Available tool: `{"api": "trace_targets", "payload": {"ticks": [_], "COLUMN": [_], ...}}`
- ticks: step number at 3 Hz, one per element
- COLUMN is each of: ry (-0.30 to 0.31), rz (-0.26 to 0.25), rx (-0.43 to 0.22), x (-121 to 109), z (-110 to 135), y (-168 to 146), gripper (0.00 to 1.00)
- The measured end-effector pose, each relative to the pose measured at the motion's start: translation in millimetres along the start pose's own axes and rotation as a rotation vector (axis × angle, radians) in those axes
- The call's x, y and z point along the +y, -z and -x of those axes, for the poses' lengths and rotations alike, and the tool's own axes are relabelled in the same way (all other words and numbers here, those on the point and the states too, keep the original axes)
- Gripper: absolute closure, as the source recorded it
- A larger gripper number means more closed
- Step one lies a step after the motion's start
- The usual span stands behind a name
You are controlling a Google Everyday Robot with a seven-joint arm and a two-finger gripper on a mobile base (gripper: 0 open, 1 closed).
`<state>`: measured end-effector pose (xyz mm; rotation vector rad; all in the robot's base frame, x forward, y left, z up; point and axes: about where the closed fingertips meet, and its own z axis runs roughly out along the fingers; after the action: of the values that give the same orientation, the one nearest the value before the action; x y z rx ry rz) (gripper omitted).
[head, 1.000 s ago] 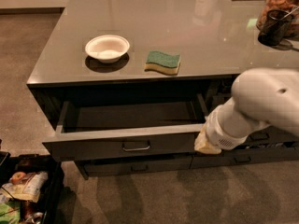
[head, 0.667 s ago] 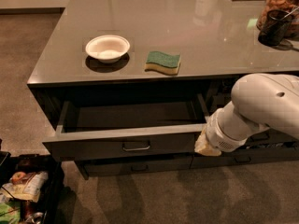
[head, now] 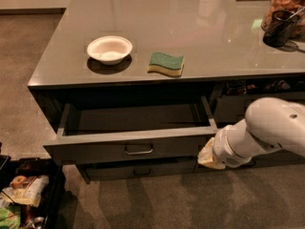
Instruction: Close top drawer
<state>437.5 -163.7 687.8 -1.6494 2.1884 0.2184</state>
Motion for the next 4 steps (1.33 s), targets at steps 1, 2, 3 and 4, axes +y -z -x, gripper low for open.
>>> {"api": "trace_targets", "payload": {"ticks": [1, 2, 3, 4], "ry": [-0.02, -0.02, -0.007, 0.011], "rz": [-0.027, -0.028, -0.036, -0.09], "rx": [-0.182, -0.182, -0.184, -0.253], "x": [-19.6, -19.7, -18.6, -24.7], "z": [-0.8, -0.4, 1.1, 6.0], "y": [-47.4, -46.8, -47.5, -55.7], "gripper": [1.0, 1.0, 1.0, 1.0]}}
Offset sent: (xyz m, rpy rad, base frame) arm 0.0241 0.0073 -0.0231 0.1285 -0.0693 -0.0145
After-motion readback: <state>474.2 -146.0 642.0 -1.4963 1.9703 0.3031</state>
